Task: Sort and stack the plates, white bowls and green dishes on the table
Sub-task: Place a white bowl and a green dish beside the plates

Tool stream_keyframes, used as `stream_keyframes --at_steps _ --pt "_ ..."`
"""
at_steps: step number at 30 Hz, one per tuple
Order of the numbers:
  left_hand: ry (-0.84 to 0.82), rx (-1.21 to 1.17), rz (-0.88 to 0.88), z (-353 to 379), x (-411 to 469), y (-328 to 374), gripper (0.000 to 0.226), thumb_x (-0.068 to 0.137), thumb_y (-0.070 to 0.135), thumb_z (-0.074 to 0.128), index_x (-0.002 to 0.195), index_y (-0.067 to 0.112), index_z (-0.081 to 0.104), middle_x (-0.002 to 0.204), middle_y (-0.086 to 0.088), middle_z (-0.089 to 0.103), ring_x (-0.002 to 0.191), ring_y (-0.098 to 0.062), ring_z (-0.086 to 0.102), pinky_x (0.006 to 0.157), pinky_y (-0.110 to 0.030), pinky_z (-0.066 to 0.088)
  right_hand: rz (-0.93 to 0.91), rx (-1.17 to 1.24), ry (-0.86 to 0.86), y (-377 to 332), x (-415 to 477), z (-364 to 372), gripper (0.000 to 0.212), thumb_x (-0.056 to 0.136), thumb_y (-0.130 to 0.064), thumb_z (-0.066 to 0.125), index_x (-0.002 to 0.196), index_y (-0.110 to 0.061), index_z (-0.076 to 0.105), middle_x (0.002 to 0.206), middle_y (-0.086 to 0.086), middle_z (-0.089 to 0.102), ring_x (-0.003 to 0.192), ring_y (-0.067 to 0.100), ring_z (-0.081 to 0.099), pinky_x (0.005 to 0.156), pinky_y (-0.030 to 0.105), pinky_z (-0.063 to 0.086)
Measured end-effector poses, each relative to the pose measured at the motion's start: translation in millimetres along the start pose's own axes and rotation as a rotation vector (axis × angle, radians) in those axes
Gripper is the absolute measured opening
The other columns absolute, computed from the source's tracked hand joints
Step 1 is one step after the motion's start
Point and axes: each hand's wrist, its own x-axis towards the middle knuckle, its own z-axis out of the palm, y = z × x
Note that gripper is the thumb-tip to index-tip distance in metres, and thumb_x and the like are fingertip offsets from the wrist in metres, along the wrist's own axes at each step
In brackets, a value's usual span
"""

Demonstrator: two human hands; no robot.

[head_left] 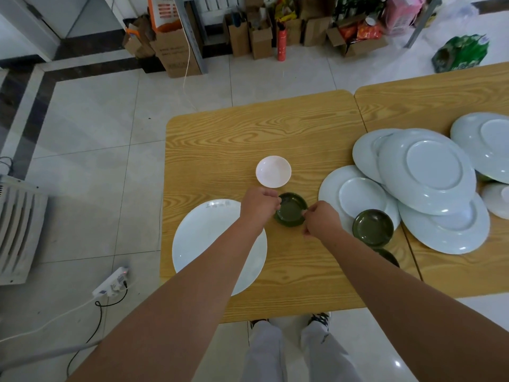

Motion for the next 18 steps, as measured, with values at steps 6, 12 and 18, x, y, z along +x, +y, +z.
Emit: stream_keyframes --at_steps 6,12,18 --pt "-0.041 0.009 -0.007 32 -23 14 0.018 0.082 0.011 0.071 0.084 0.029 0.067 0.097 0.001 0.071 0.096 -0.018 0.067 0.091 -0.040 0.056 -0.062 -0.034 0.060 1 -11 -47 0.021 0.098 -0.020 0.056 0.116 -0.010 0.057 0.086 0.008 0.068 0.065 0.022 0.071 0.070 0.039 0.061" --pt "-0.183 0.166 0.024 85 -43 14 0.020 0.087 0.018 0.063 0.106 0.024 0.065 0.108 0.000 0.069 0.095 -0.017 0.066 0.080 -0.029 0.055 -0.045 -0.052 0.302 62 -12 -132 0.020 0.094 -0.029 0.057 0.106 -0.015 0.064 0.092 0.009 0.070 0.077 0.025 0.069 0.074 0.038 0.058" --pt "-0.224 0.191 -0.004 118 -50 12 0.021 0.089 0.023 0.063 0.109 0.027 0.062 0.110 0.000 0.065 0.098 -0.016 0.063 0.084 -0.031 0.054 0.006 -0.086 0.291 110 -17 -153 0.024 0.097 -0.025 0.058 0.115 -0.010 0.061 0.095 0.007 0.068 0.082 0.025 0.068 0.080 0.043 0.058"
